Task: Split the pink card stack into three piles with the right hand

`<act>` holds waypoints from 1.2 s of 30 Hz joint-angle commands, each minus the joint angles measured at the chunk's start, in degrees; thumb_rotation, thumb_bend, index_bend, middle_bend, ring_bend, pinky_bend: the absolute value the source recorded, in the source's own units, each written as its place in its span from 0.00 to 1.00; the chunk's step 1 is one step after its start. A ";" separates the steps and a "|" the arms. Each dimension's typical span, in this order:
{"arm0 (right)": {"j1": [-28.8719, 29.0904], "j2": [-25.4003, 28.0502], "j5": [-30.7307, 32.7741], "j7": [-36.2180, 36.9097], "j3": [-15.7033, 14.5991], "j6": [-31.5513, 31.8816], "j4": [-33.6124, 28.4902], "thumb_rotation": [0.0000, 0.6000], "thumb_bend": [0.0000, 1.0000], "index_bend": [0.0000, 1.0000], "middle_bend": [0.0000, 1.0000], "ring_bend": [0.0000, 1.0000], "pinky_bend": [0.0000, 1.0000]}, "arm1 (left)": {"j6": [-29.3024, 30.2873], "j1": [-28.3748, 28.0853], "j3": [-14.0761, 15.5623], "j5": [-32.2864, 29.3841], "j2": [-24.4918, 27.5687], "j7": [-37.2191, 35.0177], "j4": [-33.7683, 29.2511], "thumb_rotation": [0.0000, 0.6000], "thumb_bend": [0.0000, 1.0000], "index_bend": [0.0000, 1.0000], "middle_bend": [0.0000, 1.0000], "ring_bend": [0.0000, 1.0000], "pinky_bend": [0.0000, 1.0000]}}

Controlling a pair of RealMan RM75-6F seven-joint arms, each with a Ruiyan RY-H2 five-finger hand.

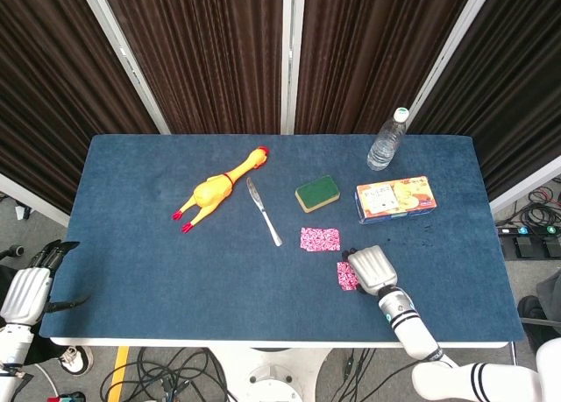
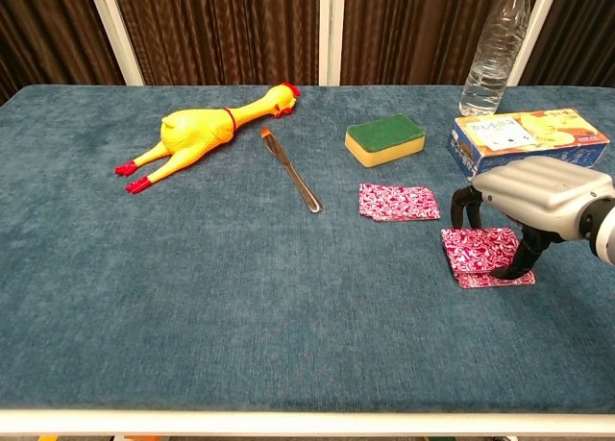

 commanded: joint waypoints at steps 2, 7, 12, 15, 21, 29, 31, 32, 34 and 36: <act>-0.06 0.37 -0.27 0.35 0.19 -0.07 -0.52 1.00 0.10 0.44 0.46 0.84 0.93 | -0.06 -0.03 0.04 0.04 -0.01 0.06 -0.03 1.00 0.03 0.16 0.15 0.06 0.18; 0.59 0.48 -0.50 -0.05 1.08 -0.20 -1.81 1.00 0.10 0.44 0.47 0.84 0.93 | 0.07 -0.03 -0.02 0.07 0.01 0.21 -0.13 1.00 0.03 0.16 0.15 0.06 0.18; 2.25 -0.54 -0.66 -2.09 2.23 -0.52 -3.83 1.00 0.10 0.45 0.47 0.84 0.93 | 0.13 0.02 -0.01 0.04 0.07 0.26 -0.23 1.00 0.03 0.16 0.15 0.06 0.18; 3.45 -1.78 0.10 -3.91 2.83 -0.89 -4.42 1.00 0.10 0.45 0.47 0.84 0.93 | 0.13 0.07 -0.05 -0.06 0.06 0.08 -0.09 1.00 0.03 0.16 0.15 0.06 0.18; 6.12 -5.41 3.52 -7.00 3.84 -2.60 -3.79 1.00 0.10 0.45 0.47 0.84 0.93 | 0.12 0.24 -0.05 -0.27 -0.13 -0.38 0.46 1.00 0.03 0.16 0.15 0.06 0.18; 9.35 -10.33 6.38 -9.59 4.25 -3.95 -1.96 1.00 0.10 0.45 0.47 0.84 0.93 | 0.33 0.39 -0.21 -0.43 -0.10 -0.80 0.80 1.00 0.03 0.16 0.15 0.06 0.18; 9.67 -10.99 6.71 -9.86 4.14 -3.79 -1.64 1.00 0.10 0.45 0.47 0.84 0.93 | 0.38 0.44 -0.22 -0.45 -0.07 -0.93 0.86 1.00 0.03 0.16 0.15 0.06 0.18; 9.80 -11.24 6.87 -9.96 4.06 -3.72 -1.48 1.00 0.10 0.45 0.47 0.84 0.93 | 0.37 0.47 -0.20 -0.47 -0.07 -0.99 0.91 1.00 0.03 0.16 0.15 0.06 0.18; 10.03 -11.53 7.38 -10.24 3.78 -3.61 -1.18 1.00 0.10 0.45 0.46 0.84 0.93 | 0.37 0.51 -0.20 -0.50 -0.10 -1.17 1.05 1.00 0.03 0.16 0.15 0.06 0.18; 10.28 -11.53 8.05 -10.56 3.49 -3.64 -1.07 1.00 0.10 0.45 0.44 0.84 0.94 | 0.40 0.55 -0.20 -0.48 -0.15 -1.32 1.20 1.00 0.03 0.16 0.15 0.06 0.18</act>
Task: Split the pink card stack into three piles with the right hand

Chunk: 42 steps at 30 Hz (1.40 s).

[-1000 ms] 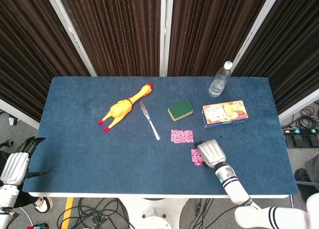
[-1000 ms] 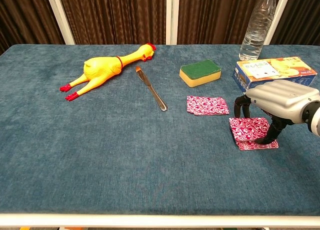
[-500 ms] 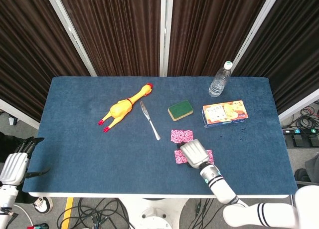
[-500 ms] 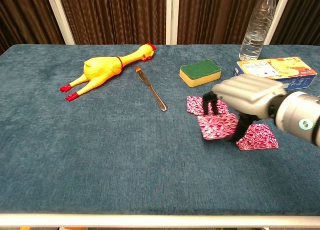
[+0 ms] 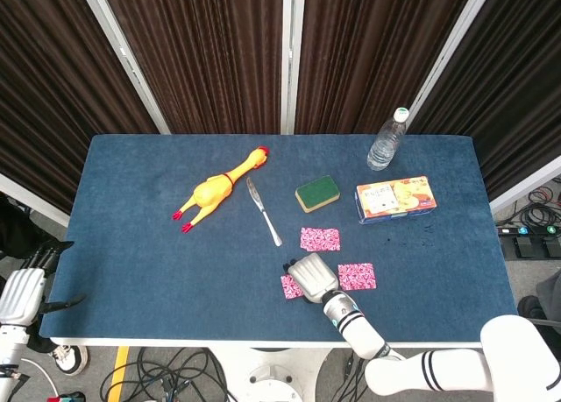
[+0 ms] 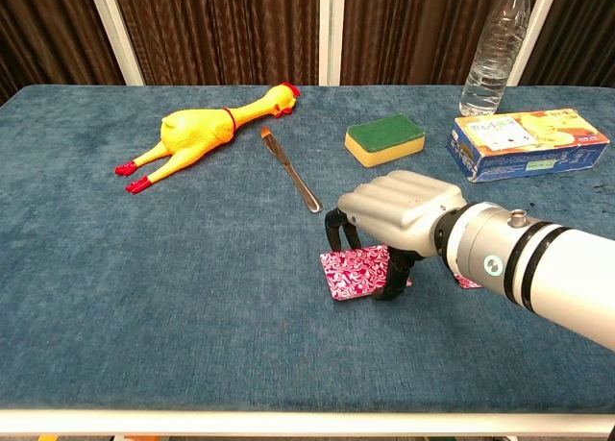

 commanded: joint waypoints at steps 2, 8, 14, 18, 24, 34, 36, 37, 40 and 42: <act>0.46 0.06 0.78 -0.26 -0.41 -0.08 0.09 1.00 0.10 0.41 0.41 0.84 0.94 | 0.06 0.03 -0.02 0.02 -0.06 -0.17 0.19 1.00 0.03 0.16 0.15 0.06 0.18; 1.04 0.64 0.70 0.45 -0.78 -0.44 -0.16 1.00 0.04 0.28 0.32 0.84 0.94 | 0.03 0.07 -0.04 -0.03 -0.05 -0.32 0.30 1.00 0.03 0.16 0.15 0.06 0.18; 1.45 1.13 0.82 0.92 -1.08 -0.26 -0.80 1.00 0.02 0.19 0.27 0.84 0.94 | 0.21 0.09 -0.14 0.03 0.05 -0.30 0.18 1.00 0.03 0.16 0.15 0.06 0.18; 1.17 2.58 -0.91 1.90 -1.19 1.01 -2.76 1.00 0.02 0.19 0.27 0.84 0.94 | 0.12 0.10 -0.12 0.01 0.06 -0.21 0.13 1.00 0.03 0.16 0.15 0.06 0.18; -2.02 9.30 -6.85 4.98 -2.40 6.66 -7.98 1.00 0.01 0.19 0.27 0.84 0.94 | 0.09 -0.01 -0.13 0.15 0.15 0.08 -0.11 1.00 0.03 0.16 0.15 0.06 0.18; -15.88 21.00 -33.21 25.65 -11.60 24.37 -0.85 1.00 0.05 0.27 0.31 0.60 0.71 | 0.60 -0.05 -0.28 0.38 1.00 1.58 -2.13 1.00 0.03 0.16 0.15 0.06 0.18; -18.93 22.05 -35.05 29.04 -12.45 27.83 2.28 1.00 0.03 0.26 0.30 0.50 0.58 | 0.65 -0.09 -0.36 0.36 1.26 1.92 -2.57 1.00 0.03 0.16 0.15 0.06 0.18; -20.19 22.45 -34.92 29.66 -12.56 28.86 3.44 1.00 0.02 0.24 0.28 0.45 0.51 | 0.62 -0.10 -0.36 0.36 1.36 2.05 -2.74 1.00 0.03 0.16 0.15 0.06 0.18; -23.86 23.68 -31.70 29.61 -11.97 30.40 5.96 1.00 0.00 0.14 0.19 0.23 0.27 | 0.41 -0.23 -0.29 0.45 1.62 2.63 -3.21 1.00 0.03 0.16 0.15 0.06 0.18; -25.85 24.25 -29.29 31.06 -11.12 30.49 7.17 1.00 0.00 0.06 0.09 0.05 0.08 | 0.52 -0.29 -0.37 0.51 1.73 3.06 -3.56 1.00 0.03 0.16 0.15 0.06 0.18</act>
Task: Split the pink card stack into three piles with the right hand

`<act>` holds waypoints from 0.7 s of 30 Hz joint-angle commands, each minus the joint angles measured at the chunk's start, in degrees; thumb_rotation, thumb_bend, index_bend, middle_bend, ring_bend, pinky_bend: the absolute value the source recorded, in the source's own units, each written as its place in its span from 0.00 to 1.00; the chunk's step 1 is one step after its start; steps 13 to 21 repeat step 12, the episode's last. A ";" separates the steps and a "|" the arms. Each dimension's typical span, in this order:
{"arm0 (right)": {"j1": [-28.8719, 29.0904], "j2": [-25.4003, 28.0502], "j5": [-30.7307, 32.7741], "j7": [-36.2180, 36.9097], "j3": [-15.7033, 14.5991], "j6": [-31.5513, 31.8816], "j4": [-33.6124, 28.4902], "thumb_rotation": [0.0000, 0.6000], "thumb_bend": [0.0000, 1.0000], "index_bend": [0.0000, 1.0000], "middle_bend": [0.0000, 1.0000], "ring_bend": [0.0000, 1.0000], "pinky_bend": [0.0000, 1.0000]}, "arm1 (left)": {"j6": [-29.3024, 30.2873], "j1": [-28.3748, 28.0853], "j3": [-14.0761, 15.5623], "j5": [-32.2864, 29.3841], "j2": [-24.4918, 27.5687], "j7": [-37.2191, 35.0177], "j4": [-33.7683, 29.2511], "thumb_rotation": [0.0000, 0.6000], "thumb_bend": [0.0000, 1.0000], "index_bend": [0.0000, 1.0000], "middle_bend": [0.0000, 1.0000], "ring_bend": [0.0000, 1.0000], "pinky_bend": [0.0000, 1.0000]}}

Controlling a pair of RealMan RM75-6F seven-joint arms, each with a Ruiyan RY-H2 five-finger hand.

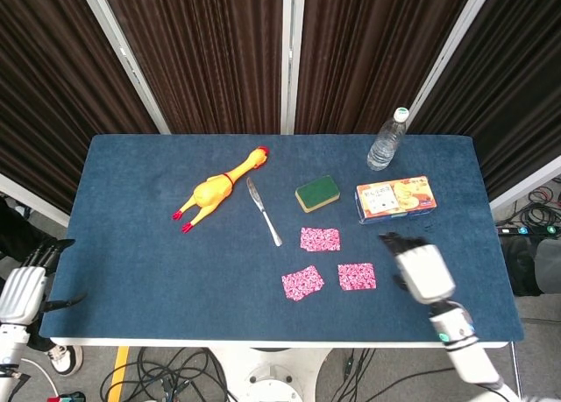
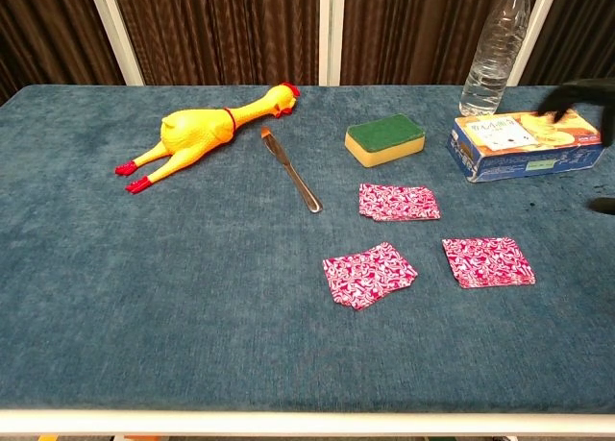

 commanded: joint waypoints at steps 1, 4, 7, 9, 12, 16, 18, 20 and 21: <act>-4.82 2.22 4.08 3.06 0.38 1.77 3.80 1.00 0.00 0.03 0.06 0.02 0.04 | 0.09 -0.10 -0.11 0.04 0.12 0.47 -0.42 1.00 0.03 0.16 0.15 0.06 0.18; -7.46 1.44 5.57 5.91 1.57 2.64 7.59 1.00 0.00 0.00 0.01 0.00 0.00 | 0.20 -0.22 -0.12 0.25 0.22 1.17 -0.93 1.00 0.03 0.16 0.15 0.06 0.18; -9.98 0.32 6.61 10.29 2.56 2.93 10.53 1.00 0.00 0.00 0.00 0.00 0.00 | 0.11 -0.36 -0.05 0.44 0.26 1.55 -1.48 1.00 0.03 0.16 0.15 0.06 0.18; -11.35 0.12 6.86 13.09 3.02 2.78 12.00 1.00 0.00 0.00 0.00 0.00 0.00 | 0.17 -0.45 0.01 0.68 0.38 1.97 -1.69 1.00 0.03 0.16 0.15 0.06 0.18; -12.50 0.21 6.71 14.52 3.75 2.57 13.36 1.00 0.00 0.00 0.00 0.00 0.00 | 0.66 -0.43 -0.35 0.51 0.38 2.65 -1.77 1.00 0.03 0.16 0.15 0.06 0.18; -12.50 0.21 6.71 14.52 3.75 2.57 13.36 1.00 0.00 0.00 0.00 0.00 0.00 | 0.66 -0.43 -0.35 0.51 0.38 2.65 -1.77 1.00 0.03 0.16 0.15 0.06 0.18; -12.50 0.21 6.71 14.52 3.75 2.57 13.36 1.00 0.00 0.00 0.00 0.00 0.00 | 0.66 -0.43 -0.35 0.51 0.38 2.65 -1.77 1.00 0.03 0.16 0.15 0.06 0.18; -12.50 0.21 6.71 14.52 3.75 2.57 13.36 1.00 0.00 0.00 0.00 0.00 0.00 | 0.66 -0.43 -0.35 0.51 0.38 2.65 -1.77 1.00 0.03 0.16 0.15 0.06 0.18; -12.50 0.21 6.71 14.52 3.75 2.57 13.36 1.00 0.00 0.00 0.00 0.00 0.00 | 0.66 -0.43 -0.35 0.51 0.38 2.65 -1.77 1.00 0.03 0.16 0.15 0.06 0.18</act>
